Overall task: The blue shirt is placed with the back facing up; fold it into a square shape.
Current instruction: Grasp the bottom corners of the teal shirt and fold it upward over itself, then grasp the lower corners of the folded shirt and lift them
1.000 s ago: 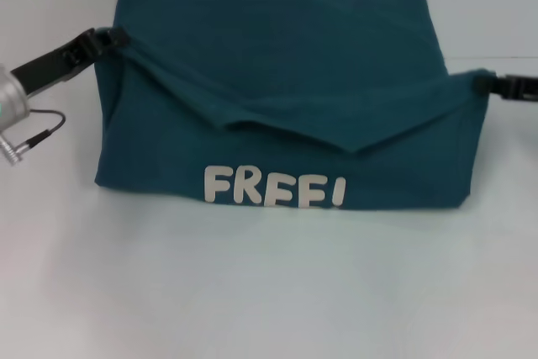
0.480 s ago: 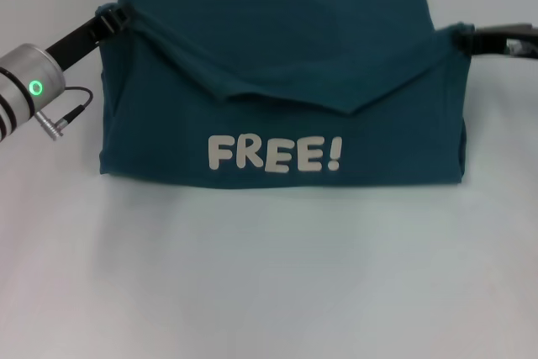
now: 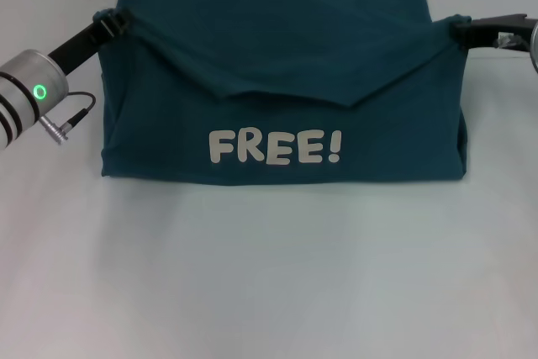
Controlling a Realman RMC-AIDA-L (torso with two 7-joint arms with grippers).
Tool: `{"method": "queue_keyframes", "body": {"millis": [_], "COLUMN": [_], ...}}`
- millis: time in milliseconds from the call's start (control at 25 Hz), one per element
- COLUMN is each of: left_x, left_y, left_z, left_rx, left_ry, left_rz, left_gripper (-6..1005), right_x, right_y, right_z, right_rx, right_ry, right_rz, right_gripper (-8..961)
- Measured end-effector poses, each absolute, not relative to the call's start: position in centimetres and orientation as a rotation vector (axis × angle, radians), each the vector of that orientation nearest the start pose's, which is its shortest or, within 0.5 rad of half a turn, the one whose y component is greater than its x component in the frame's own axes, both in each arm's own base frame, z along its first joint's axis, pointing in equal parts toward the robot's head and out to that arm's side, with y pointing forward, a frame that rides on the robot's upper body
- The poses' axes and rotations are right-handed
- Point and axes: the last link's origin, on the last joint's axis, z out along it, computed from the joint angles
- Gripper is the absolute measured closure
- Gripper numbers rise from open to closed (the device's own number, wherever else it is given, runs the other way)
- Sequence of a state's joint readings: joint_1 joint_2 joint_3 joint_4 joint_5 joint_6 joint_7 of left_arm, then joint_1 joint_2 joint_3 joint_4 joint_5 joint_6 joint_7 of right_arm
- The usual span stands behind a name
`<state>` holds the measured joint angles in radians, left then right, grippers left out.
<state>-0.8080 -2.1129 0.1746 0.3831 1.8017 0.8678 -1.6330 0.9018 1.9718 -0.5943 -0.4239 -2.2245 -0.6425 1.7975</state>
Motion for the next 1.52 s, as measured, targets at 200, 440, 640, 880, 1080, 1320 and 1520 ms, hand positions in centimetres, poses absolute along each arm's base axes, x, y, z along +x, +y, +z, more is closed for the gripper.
{"method": "queue_keyframes", "body": {"millis": [200, 440, 640, 880, 1080, 1320, 1520], "left_x": [-26.3, -26.3, -26.0, -26.3, -26.8, -27.5, -27.7], "left_y": [44.6, 44.5, 44.3, 44.1, 43.9, 43.6, 42.5], "left_z": [1.1, 0.4, -0.2, 0.0, 0.4, 1.1, 2.1], "left_rx": [-1.673, -1.681, -1.686, -1.638, -1.603, -1.573, -1.620], "left_ry": [-1.349, -1.347, -1.354, -1.357, -1.350, -1.348, -1.287], "left_rz": [-1.051, -1.029, -1.034, -1.070, -1.090, -1.104, -1.156], "left_gripper": [848, 845, 841, 838, 720, 505, 316], "right_x": [25.9, 26.1, 26.1, 26.0, 25.9, 25.8, 26.2], "right_y": [48.8, 48.7, 48.7, 48.6, 48.7, 48.9, 47.9], "right_z": [4.0, 3.7, 3.4, 3.3, 3.9, 4.8, 5.5], "right_rx": [-2.003, -1.997, -1.998, -2.011, -2.003, -1.987, -2.025], "right_ry": [0.920, 0.910, 0.903, 0.880, 0.857, 0.842, 0.912], "right_rz": [0.269, 0.251, 0.244, 0.236, 0.238, 0.252, 0.323], "right_gripper": [920, 920, 919, 838, 680, 565, 426]}}
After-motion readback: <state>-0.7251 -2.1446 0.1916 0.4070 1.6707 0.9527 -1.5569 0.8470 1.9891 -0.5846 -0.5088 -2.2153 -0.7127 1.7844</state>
